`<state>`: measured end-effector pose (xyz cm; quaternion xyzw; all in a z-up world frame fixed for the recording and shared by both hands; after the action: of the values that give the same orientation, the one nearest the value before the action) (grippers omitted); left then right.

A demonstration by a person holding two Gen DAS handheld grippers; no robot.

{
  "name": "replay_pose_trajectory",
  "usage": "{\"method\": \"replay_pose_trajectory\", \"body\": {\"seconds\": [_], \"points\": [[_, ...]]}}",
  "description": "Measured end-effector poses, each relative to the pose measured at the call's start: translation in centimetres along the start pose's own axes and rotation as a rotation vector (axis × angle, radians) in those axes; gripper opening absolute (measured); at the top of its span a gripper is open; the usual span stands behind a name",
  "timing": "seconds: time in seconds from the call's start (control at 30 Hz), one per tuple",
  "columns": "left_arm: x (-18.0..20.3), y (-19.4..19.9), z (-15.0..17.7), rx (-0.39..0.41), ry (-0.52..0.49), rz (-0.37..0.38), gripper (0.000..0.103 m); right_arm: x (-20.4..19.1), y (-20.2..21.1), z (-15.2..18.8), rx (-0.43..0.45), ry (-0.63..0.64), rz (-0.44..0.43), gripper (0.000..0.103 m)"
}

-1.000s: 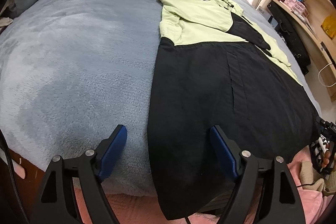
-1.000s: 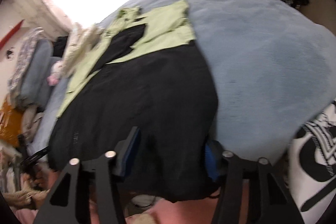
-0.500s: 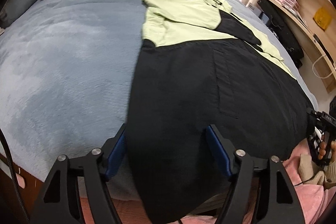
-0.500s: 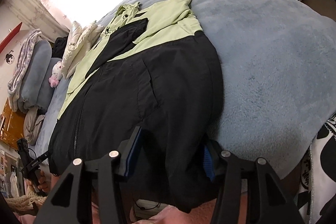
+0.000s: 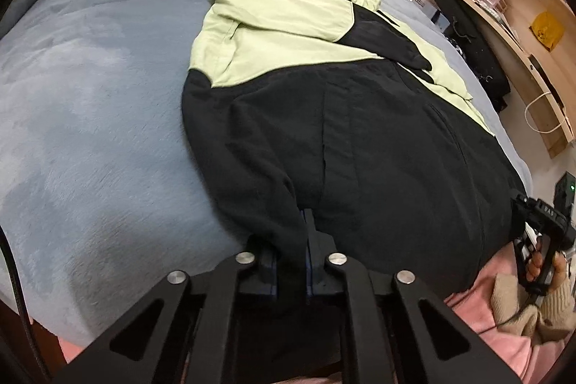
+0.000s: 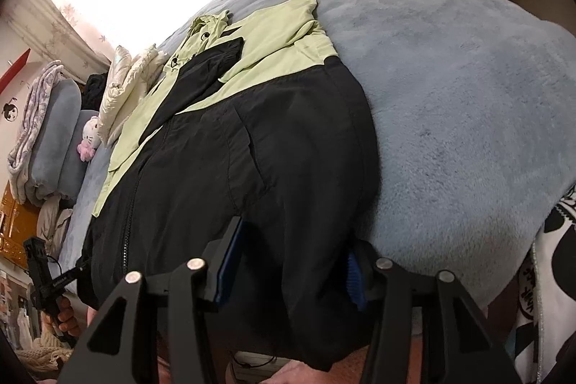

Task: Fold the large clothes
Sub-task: 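Grasp the black hem with both grippers and lift it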

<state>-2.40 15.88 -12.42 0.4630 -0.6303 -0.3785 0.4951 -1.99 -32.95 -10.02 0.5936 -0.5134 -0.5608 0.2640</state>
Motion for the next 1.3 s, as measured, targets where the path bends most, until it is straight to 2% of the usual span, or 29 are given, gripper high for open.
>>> {"method": "replay_pose_trajectory", "body": {"seconds": [0.07, 0.1, 0.23, 0.43, 0.67, 0.8, 0.87, 1.0, 1.1, 1.3], "points": [[0.6, 0.5, -0.2, 0.031, 0.024, 0.007, 0.004, 0.1, 0.4, -0.1, 0.009, -0.005, 0.008, 0.010], [0.9, 1.1, -0.2, 0.058, 0.049, 0.026, 0.003, 0.3, 0.6, -0.2, 0.008, -0.017, -0.011, 0.008], [1.4, 3.8, 0.1, 0.144, 0.124, 0.091, 0.003, 0.2, 2.3, -0.1, 0.054, -0.027, -0.053, 0.005], [1.8, 9.5, 1.4, 0.254, 0.162, 0.156, 0.002, -1.9, 6.5, 0.2, 0.155, 0.022, -0.136, 0.003], [3.0, 13.3, 2.5, 0.295, 0.158, 0.238, 0.002, -4.9, 11.3, 1.1, 0.229, 0.095, -0.215, 0.003], [2.1, 15.1, 2.0, 0.308, 0.200, 0.277, 0.002, -4.7, 13.3, 0.8, 0.241, 0.069, -0.247, 0.003], [1.0, 15.5, 0.7, 0.313, 0.245, 0.296, 0.002, -3.9, 13.6, -0.3, 0.237, 0.018, -0.281, 0.003], [-1.0, 15.4, -3.2, 0.309, 0.313, 0.287, 0.002, -2.1, 13.2, -4.1, 0.246, -0.117, -0.357, 0.003], [-2.4, 14.7, -8.1, 0.309, 0.365, 0.267, 0.002, -1.1, 12.0, -8.2, 0.240, -0.223, -0.409, 0.004], [-4.8, 11.7, -19.3, 0.293, 0.438, 0.225, 0.006, -2.4, 8.1, -20.7, 0.204, -0.273, -0.347, 0.009]]}}
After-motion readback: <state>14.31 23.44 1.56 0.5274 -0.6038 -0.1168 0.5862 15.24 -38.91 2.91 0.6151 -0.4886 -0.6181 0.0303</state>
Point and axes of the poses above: each gripper's, at about its wrist camera, not at the fingertips, and y roughly against the way its jaws point, x to its right, z to its underside, the point moved 1 cm from there along -y, roughly the way its jaws point, and after that the axes turned 15 degrees about -x, right-handed, at the moved point
